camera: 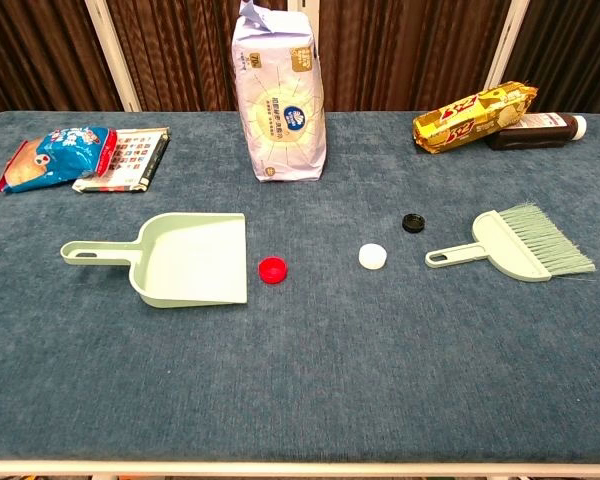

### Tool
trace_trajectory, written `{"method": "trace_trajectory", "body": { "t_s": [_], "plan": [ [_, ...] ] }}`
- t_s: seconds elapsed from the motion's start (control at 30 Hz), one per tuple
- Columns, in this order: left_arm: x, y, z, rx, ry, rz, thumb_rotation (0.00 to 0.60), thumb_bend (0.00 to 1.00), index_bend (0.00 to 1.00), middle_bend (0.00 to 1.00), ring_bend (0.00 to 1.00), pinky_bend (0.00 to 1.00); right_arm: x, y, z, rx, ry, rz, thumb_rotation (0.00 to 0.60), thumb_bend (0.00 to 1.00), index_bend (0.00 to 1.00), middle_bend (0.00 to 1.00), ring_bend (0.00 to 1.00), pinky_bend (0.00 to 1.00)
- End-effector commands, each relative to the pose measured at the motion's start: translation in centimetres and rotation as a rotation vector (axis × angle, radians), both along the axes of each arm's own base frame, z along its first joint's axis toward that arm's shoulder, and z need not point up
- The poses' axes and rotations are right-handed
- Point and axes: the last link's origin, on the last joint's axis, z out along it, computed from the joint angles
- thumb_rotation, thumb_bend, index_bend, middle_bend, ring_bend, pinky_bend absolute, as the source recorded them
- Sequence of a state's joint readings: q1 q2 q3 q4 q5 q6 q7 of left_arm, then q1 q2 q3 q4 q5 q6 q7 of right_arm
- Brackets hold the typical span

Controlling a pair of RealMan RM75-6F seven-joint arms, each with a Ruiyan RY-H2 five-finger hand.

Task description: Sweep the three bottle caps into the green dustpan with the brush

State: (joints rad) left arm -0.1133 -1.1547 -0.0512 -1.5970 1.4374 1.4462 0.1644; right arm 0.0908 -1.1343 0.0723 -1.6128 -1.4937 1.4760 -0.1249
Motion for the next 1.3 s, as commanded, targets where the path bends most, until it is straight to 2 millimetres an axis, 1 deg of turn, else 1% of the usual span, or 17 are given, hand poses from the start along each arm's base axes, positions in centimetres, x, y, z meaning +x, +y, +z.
{"method": "trace_trajectory", "body": {
  "t_s": [0.03, 0.23, 0.33, 0.4, 0.53, 0.57, 0.63, 0.67, 0.77, 0.8, 0.93, 1.1, 1.2, 1.3],
  "plan": [
    [0.1, 0.1, 0.0, 0.004, -0.002, -0.003, 0.6, 0.17, 0.27, 0.23, 0.13, 0.13, 0.1, -0.1, 0.0, 0.005, -0.004, 0.009, 0.6, 0.1, 0.12, 0.28, 0.09, 0.19],
    [0.1, -0.2, 0.2, 0.02, -0.007, -0.004, 0.6, 0.17, 0.27, 0.23, 0.13, 0.13, 0.3, 0.0, -0.1, 0.019, -0.02, 0.029, 0.6, 0.11, 0.11, 0.29, 0.09, 0.19],
    [0.0, -0.4, 0.3, 0.027, -0.01, -0.004, 0.6, 0.17, 0.27, 0.23, 0.13, 0.13, 0.7, -0.4, -0.4, 0.05, -0.039, 0.05, 0.6, 0.11, 0.12, 0.3, 0.09, 0.19],
    [0.0, -0.3, 0.3, 0.03, -0.012, -0.012, 0.6, 0.17, 0.27, 0.23, 0.13, 0.13, 1.3, -1.3, -0.9, 0.086, -0.038, 0.088, 0.6, 0.11, 0.13, 0.31, 0.09, 0.19],
    [0.1, 0.0, 0.4, 0.031, -0.009, -0.022, 0.6, 0.17, 0.27, 0.23, 0.13, 0.14, 3.1, -3.8, -2.5, 0.202, -0.023, 0.173, 0.6, 0.15, 0.22, 0.34, 0.09, 0.19],
    [0.1, 0.0, 0.5, 0.031, -0.011, -0.023, 0.6, 0.17, 0.27, 0.23, 0.13, 0.14, 3.6, -4.7, -3.2, 0.248, -0.009, 0.192, 0.6, 0.17, 0.24, 0.35, 0.09, 0.19],
    [0.1, 0.0, 0.6, 0.034, -0.013, -0.022, 0.6, 0.17, 0.27, 0.23, 0.13, 0.14, 4.6, -6.1, -4.4, 0.315, 0.014, 0.223, 0.6, 0.2, 0.25, 0.36, 0.09, 0.19],
    [0.2, 0.0, 0.6, 0.035, -0.014, -0.022, 0.6, 0.17, 0.27, 0.23, 0.13, 0.14, 5.2, -7.1, -5.3, 0.356, 0.028, 0.238, 0.6, 0.2, 0.26, 0.36, 0.09, 0.19],
    [0.1, -0.2, 0.5, 0.033, -0.015, -0.017, 0.6, 0.17, 0.27, 0.23, 0.13, 0.13, 6.3, -8.8, -7.7, 0.435, 0.082, 0.282, 0.6, 0.2, 0.28, 0.36, 0.09, 0.19],
    [0.1, -0.3, 0.6, 0.032, -0.016, -0.015, 0.6, 0.17, 0.27, 0.23, 0.13, 0.13, 6.7, -9.6, -8.8, 0.461, 0.109, 0.295, 0.6, 0.2, 0.29, 0.36, 0.09, 0.19],
    [-0.1, -0.4, 0.7, 0.028, -0.009, 0.003, 0.6, 0.17, 0.27, 0.23, 0.13, 0.13, 7.6, -11.8, -12.1, 0.507, 0.169, 0.323, 0.6, 0.2, 0.32, 0.37, 0.09, 0.2],
    [-0.3, -0.6, 0.8, 0.036, -0.002, 0.012, 0.6, 0.17, 0.27, 0.23, 0.13, 0.13, 8.2, -13.5, -15.4, 0.523, 0.25, 0.358, 0.6, 0.15, 0.38, 0.39, 0.09, 0.21],
    [-0.3, -0.6, 0.8, 0.034, -0.004, 0.014, 0.6, 0.17, 0.27, 0.23, 0.13, 0.13, 8.1, -14.1, -16.7, 0.518, 0.297, 0.366, 0.6, 0.15, 0.41, 0.4, 0.1, 0.22],
    [-0.5, -0.6, 0.7, 0.032, -0.006, 0.024, 0.6, 0.17, 0.27, 0.23, 0.13, 0.13, 8.0, -14.1, -17.7, 0.503, 0.311, 0.374, 0.6, 0.15, 0.43, 0.41, 0.11, 0.23]
  ]
}}
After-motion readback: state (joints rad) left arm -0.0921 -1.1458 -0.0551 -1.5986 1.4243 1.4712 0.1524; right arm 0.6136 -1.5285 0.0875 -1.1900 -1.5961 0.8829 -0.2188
